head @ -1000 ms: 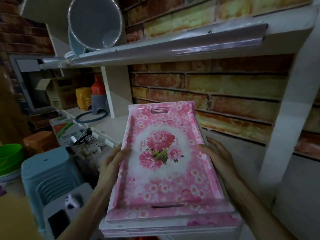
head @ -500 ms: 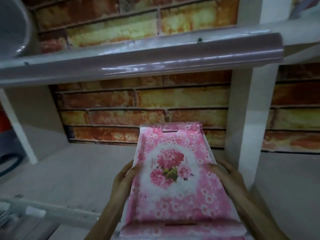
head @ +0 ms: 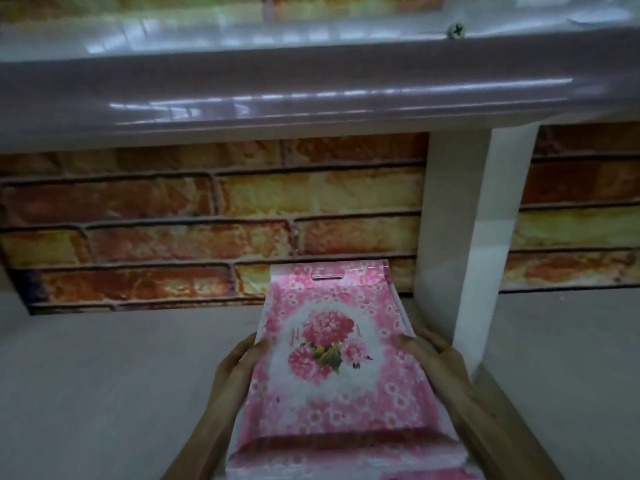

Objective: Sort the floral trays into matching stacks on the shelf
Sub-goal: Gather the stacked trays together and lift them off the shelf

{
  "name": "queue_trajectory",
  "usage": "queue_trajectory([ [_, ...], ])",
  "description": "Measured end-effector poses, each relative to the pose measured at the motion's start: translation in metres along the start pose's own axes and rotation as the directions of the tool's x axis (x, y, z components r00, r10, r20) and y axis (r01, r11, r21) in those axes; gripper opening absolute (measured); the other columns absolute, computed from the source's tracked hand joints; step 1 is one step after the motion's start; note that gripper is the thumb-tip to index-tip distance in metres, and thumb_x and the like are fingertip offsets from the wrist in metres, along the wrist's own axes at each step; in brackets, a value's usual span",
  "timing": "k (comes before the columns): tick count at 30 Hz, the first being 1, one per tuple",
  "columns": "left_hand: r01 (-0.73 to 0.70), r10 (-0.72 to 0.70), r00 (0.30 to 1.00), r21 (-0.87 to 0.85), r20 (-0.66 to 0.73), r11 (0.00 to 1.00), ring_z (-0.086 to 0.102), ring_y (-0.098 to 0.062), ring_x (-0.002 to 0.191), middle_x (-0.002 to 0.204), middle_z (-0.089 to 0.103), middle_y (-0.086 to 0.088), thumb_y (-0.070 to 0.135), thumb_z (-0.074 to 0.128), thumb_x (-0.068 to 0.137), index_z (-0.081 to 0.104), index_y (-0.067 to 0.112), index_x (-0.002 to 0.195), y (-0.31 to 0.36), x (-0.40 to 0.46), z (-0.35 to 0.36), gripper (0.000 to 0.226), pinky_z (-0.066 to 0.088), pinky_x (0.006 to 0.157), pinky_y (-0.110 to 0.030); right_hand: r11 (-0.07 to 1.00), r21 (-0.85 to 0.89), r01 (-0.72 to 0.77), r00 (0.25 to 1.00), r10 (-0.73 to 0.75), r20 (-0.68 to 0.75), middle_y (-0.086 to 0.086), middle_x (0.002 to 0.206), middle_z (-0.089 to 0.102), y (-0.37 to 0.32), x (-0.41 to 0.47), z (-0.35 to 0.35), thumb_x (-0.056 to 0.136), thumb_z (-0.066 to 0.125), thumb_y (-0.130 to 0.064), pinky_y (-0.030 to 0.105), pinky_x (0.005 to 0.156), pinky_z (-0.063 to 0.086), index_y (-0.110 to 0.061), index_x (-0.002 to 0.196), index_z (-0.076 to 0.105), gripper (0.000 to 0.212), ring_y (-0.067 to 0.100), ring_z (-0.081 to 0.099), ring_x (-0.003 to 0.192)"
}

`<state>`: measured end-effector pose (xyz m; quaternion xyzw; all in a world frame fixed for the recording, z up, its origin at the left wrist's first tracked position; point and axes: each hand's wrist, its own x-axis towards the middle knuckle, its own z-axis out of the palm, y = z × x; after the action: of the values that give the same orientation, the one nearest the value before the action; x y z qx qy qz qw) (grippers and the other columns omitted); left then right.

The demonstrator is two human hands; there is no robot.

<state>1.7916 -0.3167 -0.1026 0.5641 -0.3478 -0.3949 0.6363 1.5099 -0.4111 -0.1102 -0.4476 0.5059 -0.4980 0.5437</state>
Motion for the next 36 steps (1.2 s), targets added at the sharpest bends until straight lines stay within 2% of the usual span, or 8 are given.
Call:
queue_trajectory([
  [5, 0.011, -0.011, 1.0, -0.003, -0.003, 1.0, 0.075, -0.021, 0.087, 0.093, 0.078, -0.002, 0.028, 0.068, 0.086, 0.075, 0.025, 0.103, -0.006, 0.009, -0.002, 0.018, 0.055, 0.077, -0.032, 0.999, -0.032, 0.007, 1.0, -0.007, -0.003, 0.003, 0.09, 0.073, 0.004, 0.007, 0.003, 0.074, 0.083, -0.029, 0.028, 0.069, 0.055, -0.014, 0.126, 0.061, 0.059, 0.022, 0.072, 0.08],
  [9, 0.019, -0.019, 1.0, 0.015, -0.01, 1.0, 0.074, -0.025, 0.091, 0.096, 0.078, -0.006, 0.029, 0.069, 0.086, 0.075, 0.023, 0.106, -0.01, 0.016, -0.003, 0.022, 0.057, 0.085, -0.04, 0.999, -0.046, 0.008, 1.0, -0.009, -0.01, 0.009, 0.098, 0.074, 0.005, 0.011, 0.003, 0.074, 0.083, -0.029, 0.028, 0.071, 0.057, -0.013, 0.128, 0.061, 0.061, 0.023, 0.073, 0.081],
  [17, -0.041, 0.043, 0.999, 0.086, -0.015, 0.995, 0.07, 0.005, 0.073, 0.073, 0.074, 0.022, 0.029, 0.064, 0.09, 0.068, 0.031, 0.103, -0.011, 0.022, -0.003, 0.013, 0.049, 0.055, -0.009, 0.996, -0.083, 0.015, 0.997, -0.009, 0.077, 0.009, 0.1, 0.077, 0.003, 0.014, 0.0, 0.074, 0.082, -0.038, 0.037, 0.08, 0.061, -0.016, 0.131, 0.06, 0.066, 0.022, 0.076, 0.079],
  [23, -0.014, 0.012, 1.0, 0.087, 0.027, 0.996, 0.072, 0.0, 0.07, 0.086, 0.077, 0.008, 0.038, 0.061, 0.092, 0.072, 0.025, 0.101, -0.007, -0.002, -0.009, 0.02, 0.054, 0.062, -0.019, 0.985, -0.169, 0.025, 0.998, -0.013, 0.068, 0.005, 0.1, 0.077, 0.001, 0.002, -0.001, 0.079, 0.074, -0.049, 0.031, 0.078, 0.06, -0.011, 0.126, 0.062, 0.061, 0.019, 0.075, 0.083],
  [26, -0.013, 0.007, 0.998, 0.105, 0.061, 0.994, 0.073, -0.001, 0.074, 0.087, 0.078, 0.006, 0.039, 0.057, 0.094, 0.072, 0.026, 0.098, -0.008, -0.028, -0.019, 0.02, 0.056, 0.075, -0.032, 0.985, -0.169, 0.039, 0.997, -0.028, 0.066, 0.001, 0.093, 0.075, -0.003, -0.014, -0.006, 0.085, 0.069, -0.045, 0.017, 0.06, 0.056, -0.013, 0.115, 0.067, 0.044, 0.007, 0.073, 0.072],
  [28, 0.004, -0.009, 0.998, 0.079, 0.067, 0.997, 0.074, -0.014, 0.087, 0.093, 0.078, 0.0, 0.037, 0.056, 0.095, 0.073, 0.022, 0.1, -0.008, -0.044, -0.027, 0.023, 0.057, 0.08, -0.035, 0.987, -0.156, 0.039, 0.997, -0.028, 0.075, 0.003, 0.095, 0.076, -0.001, -0.025, -0.012, 0.082, 0.071, -0.048, 0.021, 0.065, 0.058, -0.013, 0.115, 0.067, 0.048, 0.012, 0.075, 0.078],
  [31, -0.022, 0.021, 1.0, 0.052, 0.003, 0.998, 0.072, -0.011, 0.077, 0.075, 0.077, 0.01, 0.03, 0.054, 0.097, 0.068, 0.024, 0.09, -0.004, -0.072, -0.038, 0.017, 0.055, 0.064, -0.022, 0.989, -0.138, 0.054, 0.995, -0.041, 0.095, 0.007, 0.105, 0.075, 0.0, -0.046, -0.022, 0.074, 0.073, -0.053, 0.038, 0.088, 0.057, -0.014, 0.117, 0.067, 0.058, 0.023, 0.073, 0.095],
  [36, -0.073, 0.077, 0.994, 0.053, -0.081, 0.996, 0.066, -0.019, 0.095, 0.106, 0.068, 0.006, 0.035, 0.056, 0.096, 0.062, 0.02, 0.121, -0.005, -0.128, -0.05, 0.03, 0.051, 0.074, -0.028, 0.992, -0.085, 0.097, 0.992, -0.09, 0.088, 0.0, 0.097, 0.07, 0.0, -0.104, -0.043, 0.09, 0.066, -0.036, 0.032, 0.076, 0.055, -0.017, 0.11, 0.062, 0.028, 0.02, 0.069, 0.089],
])
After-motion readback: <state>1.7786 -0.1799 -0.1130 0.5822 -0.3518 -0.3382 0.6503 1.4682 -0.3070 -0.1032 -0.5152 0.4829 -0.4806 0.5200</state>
